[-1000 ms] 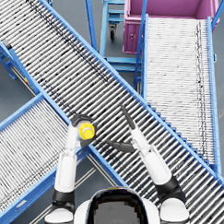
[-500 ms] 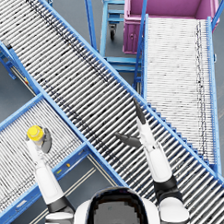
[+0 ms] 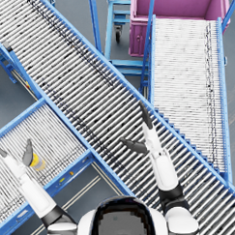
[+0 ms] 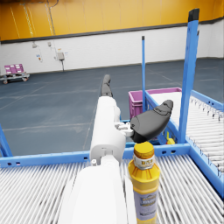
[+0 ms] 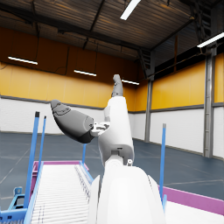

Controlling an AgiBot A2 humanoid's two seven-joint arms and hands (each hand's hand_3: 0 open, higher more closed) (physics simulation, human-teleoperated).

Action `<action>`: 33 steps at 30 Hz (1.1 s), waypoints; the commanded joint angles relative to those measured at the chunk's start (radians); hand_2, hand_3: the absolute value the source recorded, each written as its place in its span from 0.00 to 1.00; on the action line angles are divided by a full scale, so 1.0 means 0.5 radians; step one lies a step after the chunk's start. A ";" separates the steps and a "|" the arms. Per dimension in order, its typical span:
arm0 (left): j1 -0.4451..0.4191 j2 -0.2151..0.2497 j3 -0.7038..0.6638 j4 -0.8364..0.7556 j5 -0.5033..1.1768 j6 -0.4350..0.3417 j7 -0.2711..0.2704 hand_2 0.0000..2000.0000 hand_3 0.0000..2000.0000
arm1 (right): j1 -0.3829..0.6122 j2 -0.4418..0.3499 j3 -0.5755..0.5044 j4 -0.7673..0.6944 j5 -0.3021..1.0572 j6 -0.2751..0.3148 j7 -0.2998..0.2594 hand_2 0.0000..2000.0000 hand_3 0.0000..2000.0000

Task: Pick up the oil and place it on the left assembly line, put the cola on the right, and keep Sprite still

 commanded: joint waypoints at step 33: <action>0.752 -0.175 1.488 -0.165 -0.038 0.007 0.006 0.00 0.00 | -0.041 0.005 -0.860 -0.032 -0.028 0.006 -0.006 0.00 0.00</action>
